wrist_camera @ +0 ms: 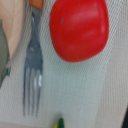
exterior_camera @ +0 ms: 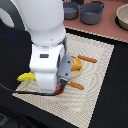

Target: Interact with the objects in diverse but meaningful ways.

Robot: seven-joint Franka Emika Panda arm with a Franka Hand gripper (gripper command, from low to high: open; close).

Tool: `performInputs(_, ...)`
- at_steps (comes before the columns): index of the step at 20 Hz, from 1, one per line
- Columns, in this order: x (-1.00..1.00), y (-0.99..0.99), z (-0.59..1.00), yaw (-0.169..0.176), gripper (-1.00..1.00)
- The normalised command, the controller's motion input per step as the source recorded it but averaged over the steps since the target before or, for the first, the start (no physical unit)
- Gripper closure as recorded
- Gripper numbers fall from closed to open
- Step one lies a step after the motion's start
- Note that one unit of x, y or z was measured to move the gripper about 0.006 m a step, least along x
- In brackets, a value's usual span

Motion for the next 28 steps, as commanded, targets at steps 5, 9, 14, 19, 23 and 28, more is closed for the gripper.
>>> performInputs(5,0.47,-0.27,0.00,-0.180,-1.00)
performInputs(9,0.44,-0.25,0.00,-0.215,-1.00)
performInputs(14,0.35,-0.20,0.00,-0.167,-1.00)
performInputs(19,0.32,-0.13,0.00,-0.094,-1.00)
performInputs(23,0.19,-0.20,0.00,-0.046,-1.00)
performInputs(28,0.15,-0.22,-0.02,-0.043,-1.00)
